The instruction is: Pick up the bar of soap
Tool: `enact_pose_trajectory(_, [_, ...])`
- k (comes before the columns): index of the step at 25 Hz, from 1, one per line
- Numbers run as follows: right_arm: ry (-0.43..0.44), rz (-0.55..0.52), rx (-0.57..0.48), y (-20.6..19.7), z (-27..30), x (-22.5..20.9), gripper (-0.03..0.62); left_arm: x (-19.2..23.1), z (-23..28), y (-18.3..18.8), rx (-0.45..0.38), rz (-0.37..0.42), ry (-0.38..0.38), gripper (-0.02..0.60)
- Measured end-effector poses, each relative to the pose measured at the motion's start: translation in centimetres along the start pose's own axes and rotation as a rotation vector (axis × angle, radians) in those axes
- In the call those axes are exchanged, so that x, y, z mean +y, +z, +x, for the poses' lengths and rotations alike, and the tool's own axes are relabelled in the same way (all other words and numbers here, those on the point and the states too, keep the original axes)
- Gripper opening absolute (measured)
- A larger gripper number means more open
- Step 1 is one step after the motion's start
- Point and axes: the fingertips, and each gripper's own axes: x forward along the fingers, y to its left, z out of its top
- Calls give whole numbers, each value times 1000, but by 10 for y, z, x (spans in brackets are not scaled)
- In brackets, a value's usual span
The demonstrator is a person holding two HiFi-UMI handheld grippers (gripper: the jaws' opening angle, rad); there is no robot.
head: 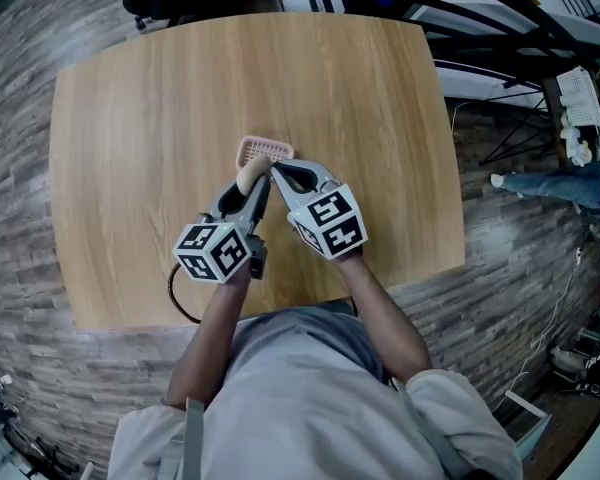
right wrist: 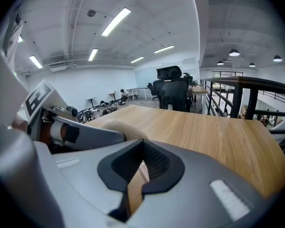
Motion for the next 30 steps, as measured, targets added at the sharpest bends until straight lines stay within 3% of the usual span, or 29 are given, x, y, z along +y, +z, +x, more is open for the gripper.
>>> enact_pose_trajectory(30, [-90,13,-246,70,-95,12,3,-83,-21,50,-91,40,-145,115])
